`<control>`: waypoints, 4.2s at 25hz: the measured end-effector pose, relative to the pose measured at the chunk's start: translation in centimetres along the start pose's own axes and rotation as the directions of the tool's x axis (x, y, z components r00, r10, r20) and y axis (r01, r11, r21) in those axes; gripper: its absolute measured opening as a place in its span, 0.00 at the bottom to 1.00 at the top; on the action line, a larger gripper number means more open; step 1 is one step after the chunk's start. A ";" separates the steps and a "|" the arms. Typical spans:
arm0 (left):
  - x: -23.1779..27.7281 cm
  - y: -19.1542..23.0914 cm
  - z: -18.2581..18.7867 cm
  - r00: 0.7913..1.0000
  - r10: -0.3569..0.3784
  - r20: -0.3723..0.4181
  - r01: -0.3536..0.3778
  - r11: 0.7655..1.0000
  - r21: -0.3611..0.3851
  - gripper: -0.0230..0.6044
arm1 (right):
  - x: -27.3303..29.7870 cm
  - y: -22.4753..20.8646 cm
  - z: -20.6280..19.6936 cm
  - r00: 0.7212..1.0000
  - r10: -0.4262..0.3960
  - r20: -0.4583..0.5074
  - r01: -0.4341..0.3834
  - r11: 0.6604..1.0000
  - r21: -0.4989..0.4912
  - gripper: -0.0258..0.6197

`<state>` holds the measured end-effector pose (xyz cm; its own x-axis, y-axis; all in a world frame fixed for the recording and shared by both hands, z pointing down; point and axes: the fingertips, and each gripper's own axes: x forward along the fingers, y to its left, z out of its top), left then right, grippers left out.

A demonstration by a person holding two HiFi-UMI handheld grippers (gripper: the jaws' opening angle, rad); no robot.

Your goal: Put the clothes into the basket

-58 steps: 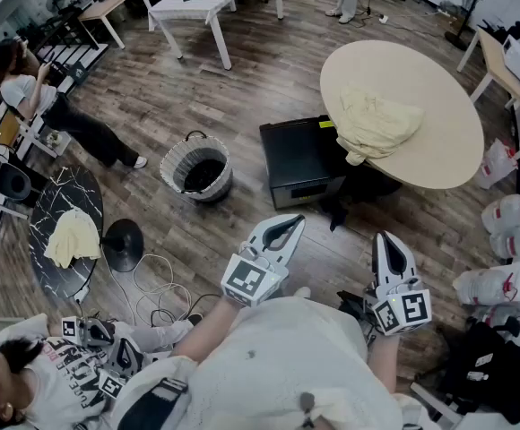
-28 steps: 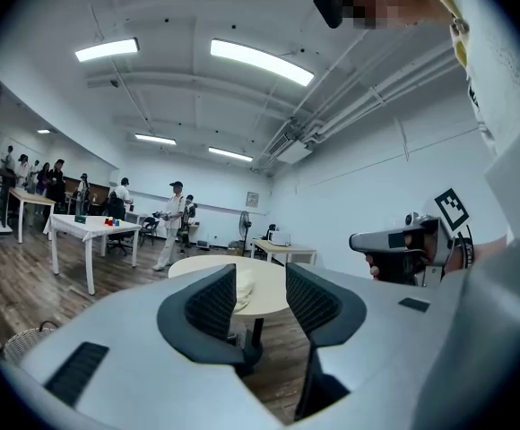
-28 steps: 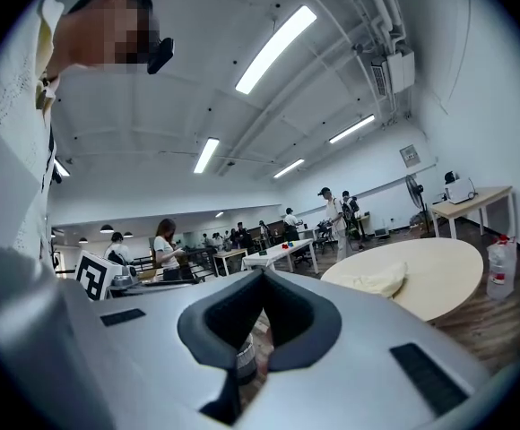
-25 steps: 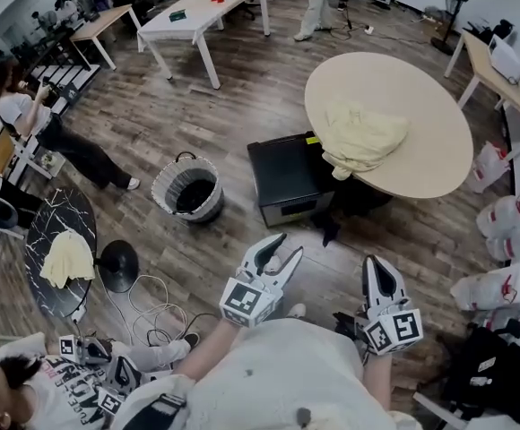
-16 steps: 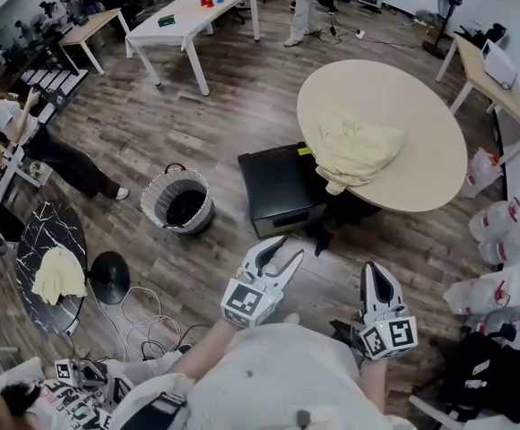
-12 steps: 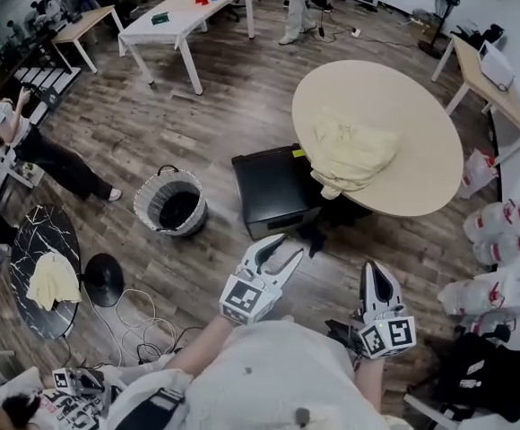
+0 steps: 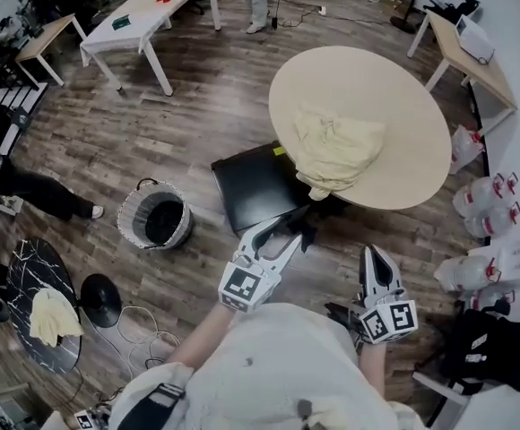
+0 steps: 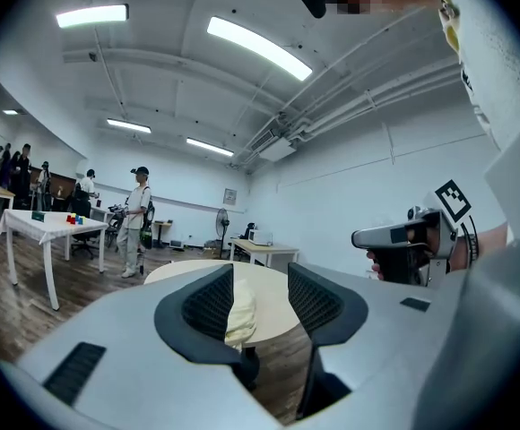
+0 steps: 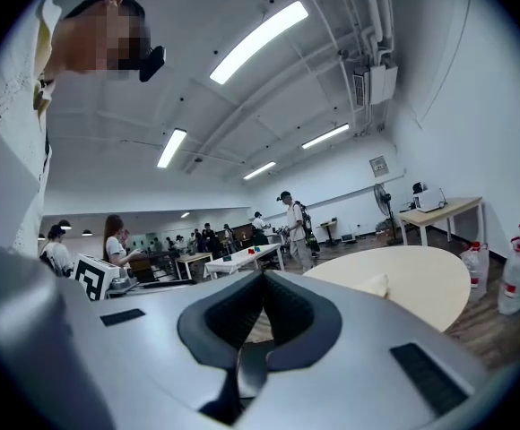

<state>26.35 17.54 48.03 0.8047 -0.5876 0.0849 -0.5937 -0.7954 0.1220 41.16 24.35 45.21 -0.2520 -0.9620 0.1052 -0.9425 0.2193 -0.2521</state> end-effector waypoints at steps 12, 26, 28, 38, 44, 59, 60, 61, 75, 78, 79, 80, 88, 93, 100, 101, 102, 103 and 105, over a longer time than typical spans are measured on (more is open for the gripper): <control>5.8 8.8 -0.8 0.988 -0.150 -0.045 0.150 0.989 0.003 0.36 | 9.9 -0.4 0.5 0.994 -0.107 0.034 0.107 0.994 0.007 0.05; 11.2 11.9 -3.2 0.977 -0.194 -0.086 0.190 0.980 -0.051 0.37 | 14.1 -4.2 -0.9 0.991 -0.132 -0.013 0.133 0.989 0.063 0.05; 12.4 12.4 -3.6 0.980 -0.174 -0.096 0.169 0.984 -0.053 0.38 | 15.2 -5.3 -1.0 0.993 -0.113 -0.021 0.114 0.991 0.066 0.05; 21.0 14.2 -4.3 0.986 -0.057 -0.154 0.048 0.997 -0.060 0.38 | 21.1 -13.9 1.8 0.999 -0.020 -0.034 0.022 0.997 0.077 0.05; 26.9 14.6 -4.3 0.982 -0.021 -0.187 0.012 0.999 -0.052 0.38 | 24.5 -18.2 3.9 0.998 0.046 -0.049 -0.045 0.999 0.018 0.05; 39.5 15.8 -12.4 0.916 0.095 -0.390 -0.137 0.987 -0.082 0.47 | 28.0 -29.8 8.0 0.986 0.144 -0.087 -0.147 0.989 -0.034 0.05; 40.1 16.1 -13.9 0.902 0.101 -0.420 -0.150 0.985 -0.083 0.48 | 28.2 -30.5 8.1 0.985 0.144 -0.092 -0.148 0.988 -0.036 0.05; 40.6 16.4 -15.4 0.886 0.108 -0.451 -0.165 0.982 -0.088 0.49 | 28.3 -31.2 8.1 0.985 0.144 -0.098 -0.148 0.988 -0.038 0.05; 49.3 20.8 -27.5 0.710 0.151 -0.688 -0.360 0.917 -0.169 0.65 | 30.0 -39.8 8.0 0.984 0.107 -0.144 -0.113 0.993 -0.030 0.05; 50.2 21.0 -29.3 0.675 0.174 -0.717 -0.399 0.903 -0.157 0.65 | 30.4 -41.0 8.0 0.985 0.098 -0.143 -0.104 0.994 -0.035 0.05; 50.5 21.0 -29.7 0.670 0.180 -0.721 -0.408 0.900 -0.154 0.65 | 30.4 -41.4 7.9 0.985 0.092 -0.146 -0.098 0.995 -0.034 0.05; 50.8 20.8 -30.1 0.667 0.184 -0.723 -0.414 0.897 -0.154 0.65 | 30.3 -41.9 7.8 0.985 0.082 -0.150 -0.088 0.996 -0.031 0.05; 51.8 21.0 -30.9 0.652 0.204 -0.730 -0.395 0.913 -0.098 0.65 | 29.9 -43.8 7.4 0.987 0.038 -0.155 -0.040 0.999 -0.006 0.05; 52.1 20.5 -31.1 0.633 0.180 -0.753 -0.357 0.931 -0.079 0.53 | 29.9 -44.1 7.2 0.985 0.044 -0.166 -0.047 0.999 -0.013 0.05; 52.1 19.2 -31.2 0.603 0.108 -0.790 -0.355 0.924 -0.144 0.28 | 30.0 -43.9 6.5 0.985 0.038 -0.171 -0.039 0.999 -0.001 0.05; 52.1 18.9 -30.9 0.611 0.095 -0.786 -0.350 0.923 -0.161 0.27 | 30.1 -43.7 6.5 0.984 0.037 -0.173 -0.037 0.999 0.002 0.05; 52.1 18.4 -30.7 0.625 0.073 -0.777 -0.339 0.922 -0.187 0.26 | 30.1 -43.5 6.5 0.984 0.037 -0.176 -0.037 0.999 0.002 0.05; 52.1 17.8 -30.7 0.641 0.051 -0.766 -0.328 0.920 -0.213 0.25 | 30.1 -43.3 6.4 0.983 0.038 -0.178 -0.038 0.999 0.001 0.05; 51.8 17.0 -30.5 0.672 0.031 -0.740 -0.315 0.916 -0.248 0.24 | 30.0 -43.1 6.1 0.983 0.039 -0.181 -0.041 0.999 -0.003 0.05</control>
<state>58.12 -21.88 84.67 0.5256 -0.3095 0.7925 -0.7964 -0.5065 0.3304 75.58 -14.92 53.36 -0.3245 -0.9072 0.2679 -0.9322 0.2586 -0.2532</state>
